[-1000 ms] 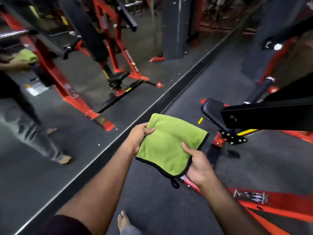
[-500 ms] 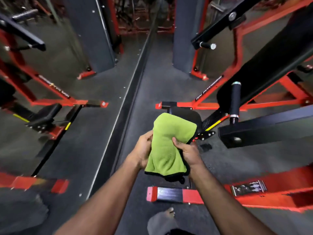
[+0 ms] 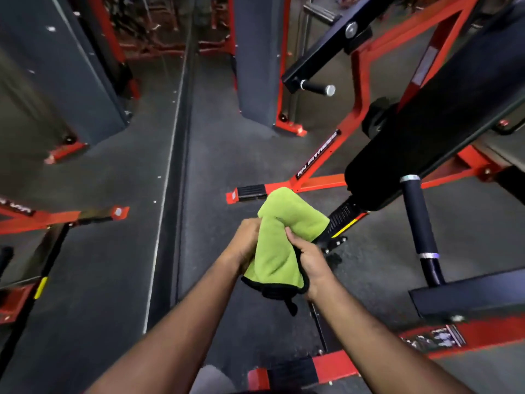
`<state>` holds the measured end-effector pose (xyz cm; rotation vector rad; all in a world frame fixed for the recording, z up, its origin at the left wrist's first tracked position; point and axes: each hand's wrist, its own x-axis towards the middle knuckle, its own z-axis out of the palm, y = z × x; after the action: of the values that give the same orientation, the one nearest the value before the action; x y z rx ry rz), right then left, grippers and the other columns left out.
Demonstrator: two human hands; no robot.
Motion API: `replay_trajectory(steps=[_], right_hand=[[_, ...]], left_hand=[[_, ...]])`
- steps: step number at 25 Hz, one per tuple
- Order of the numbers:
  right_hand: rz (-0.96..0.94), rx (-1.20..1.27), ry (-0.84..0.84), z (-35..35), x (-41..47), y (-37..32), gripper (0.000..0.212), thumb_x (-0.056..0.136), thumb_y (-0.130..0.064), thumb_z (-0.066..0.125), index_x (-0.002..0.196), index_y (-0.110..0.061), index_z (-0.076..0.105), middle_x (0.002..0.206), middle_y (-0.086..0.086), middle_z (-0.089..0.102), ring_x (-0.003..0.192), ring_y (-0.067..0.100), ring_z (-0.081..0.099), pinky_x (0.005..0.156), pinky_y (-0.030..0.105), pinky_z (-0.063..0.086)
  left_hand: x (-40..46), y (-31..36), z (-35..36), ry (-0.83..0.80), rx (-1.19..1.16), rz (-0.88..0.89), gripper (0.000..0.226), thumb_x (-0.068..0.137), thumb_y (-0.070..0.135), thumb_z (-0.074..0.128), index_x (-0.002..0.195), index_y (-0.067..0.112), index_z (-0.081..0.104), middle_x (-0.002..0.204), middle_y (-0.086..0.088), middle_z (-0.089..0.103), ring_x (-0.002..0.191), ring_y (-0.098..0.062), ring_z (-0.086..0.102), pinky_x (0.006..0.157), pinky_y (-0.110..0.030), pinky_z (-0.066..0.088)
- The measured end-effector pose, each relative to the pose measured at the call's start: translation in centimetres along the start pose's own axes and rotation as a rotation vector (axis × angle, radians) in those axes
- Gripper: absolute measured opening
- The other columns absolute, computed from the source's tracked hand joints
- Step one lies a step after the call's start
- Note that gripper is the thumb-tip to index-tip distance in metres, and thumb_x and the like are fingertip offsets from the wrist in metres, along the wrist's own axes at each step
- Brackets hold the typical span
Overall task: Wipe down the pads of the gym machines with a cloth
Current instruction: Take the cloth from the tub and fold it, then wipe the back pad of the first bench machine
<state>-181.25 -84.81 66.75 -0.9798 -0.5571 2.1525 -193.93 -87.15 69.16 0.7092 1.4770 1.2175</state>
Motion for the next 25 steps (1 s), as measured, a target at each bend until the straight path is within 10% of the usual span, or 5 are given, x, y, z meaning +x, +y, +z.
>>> replay_trajectory(steps=[7, 14, 25], right_hand=[[-0.357, 0.190, 0.375, 5.7, 14.8, -4.9, 0.034, 0.075, 0.001, 0.075, 0.109, 0.003, 0.068, 0.104, 0.019, 0.074, 0.087, 0.029, 0.074, 0.083, 0.059, 0.056], [-0.620, 0.363, 0.611, 9.0, 22.7, -11.0, 0.038, 0.079, 0.010, 0.072, 0.116, 0.010, 0.065, 0.111, 0.025, 0.070, 0.084, 0.029, 0.073, 0.073, 0.048, 0.061], [-0.775, 0.443, 0.937, 1.0, 35.0, -23.8, 0.034, 0.080, -0.003, 0.077, 0.112, -0.001, 0.069, 0.109, 0.016, 0.074, 0.103, 0.033, 0.071, 0.094, 0.057, 0.053]], left_hand=[[18.2, 4.7, -3.6, -0.311, -0.094, -0.092, 0.040, 0.095, 0.042, 0.057, 0.108, 0.007, 0.073, 0.108, -0.015, 0.074, 0.103, -0.030, 0.070, 0.092, -0.045, 0.055], [28.2, 8.7, -3.8, -0.689, 0.195, 0.011, 0.031, 0.080, -0.004, 0.074, 0.105, 0.014, 0.070, 0.100, -0.003, 0.077, 0.093, -0.019, 0.070, 0.081, -0.029, 0.058], [49.1, 13.6, 10.4, -0.928, 0.445, -0.008, 0.042, 0.071, -0.002, 0.082, 0.108, 0.008, 0.068, 0.105, -0.013, 0.074, 0.095, -0.022, 0.070, 0.080, -0.030, 0.059]])
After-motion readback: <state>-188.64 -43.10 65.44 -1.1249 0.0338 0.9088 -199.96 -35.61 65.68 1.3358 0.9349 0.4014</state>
